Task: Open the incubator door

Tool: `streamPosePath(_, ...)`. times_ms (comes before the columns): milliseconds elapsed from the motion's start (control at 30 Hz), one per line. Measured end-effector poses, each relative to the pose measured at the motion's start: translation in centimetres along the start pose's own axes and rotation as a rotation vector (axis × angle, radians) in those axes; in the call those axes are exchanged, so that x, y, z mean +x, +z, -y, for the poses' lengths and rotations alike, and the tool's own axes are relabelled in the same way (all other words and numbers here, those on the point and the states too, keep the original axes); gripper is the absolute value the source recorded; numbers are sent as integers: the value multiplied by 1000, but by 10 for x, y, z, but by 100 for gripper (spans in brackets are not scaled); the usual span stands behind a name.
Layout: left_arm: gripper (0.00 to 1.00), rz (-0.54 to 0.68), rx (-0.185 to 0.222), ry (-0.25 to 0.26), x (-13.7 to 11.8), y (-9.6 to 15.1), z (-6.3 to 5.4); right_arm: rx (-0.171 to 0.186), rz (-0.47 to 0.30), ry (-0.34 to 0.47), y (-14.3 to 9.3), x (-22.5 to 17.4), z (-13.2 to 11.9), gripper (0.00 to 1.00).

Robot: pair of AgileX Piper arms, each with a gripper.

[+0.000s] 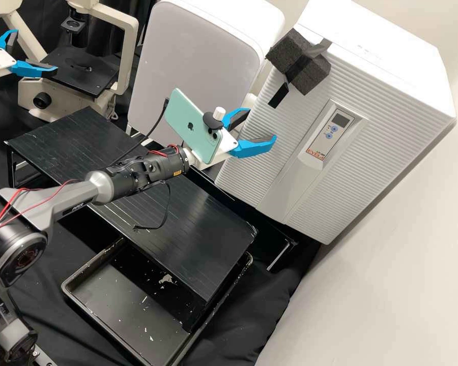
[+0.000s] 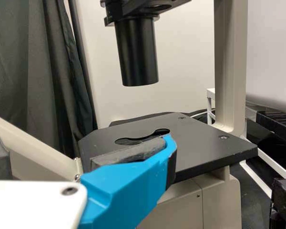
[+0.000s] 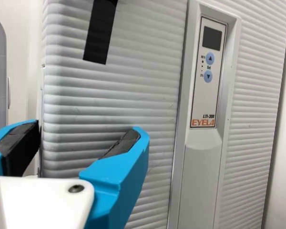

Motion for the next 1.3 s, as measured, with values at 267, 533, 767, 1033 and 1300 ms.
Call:
streamPosePath(267,100,0,0,0,0,0,0,39,16,-26,-1,-12,-7,0)
streamPosePath(533,100,0,0,0,0,0,0,70,17,-30,-2,-28,-15,0)
streamPosePath(767,100,0,0,0,0,0,0,73,10,-20,-1,-43,-22,0)
streamPosePath(1033,100,0,0,0,0,0,0,122,-2,30,-1,-73,-45,0)
streamPosePath(1300,100,0,0,0,0,0,0,143,2,84,4,-92,-63,0)
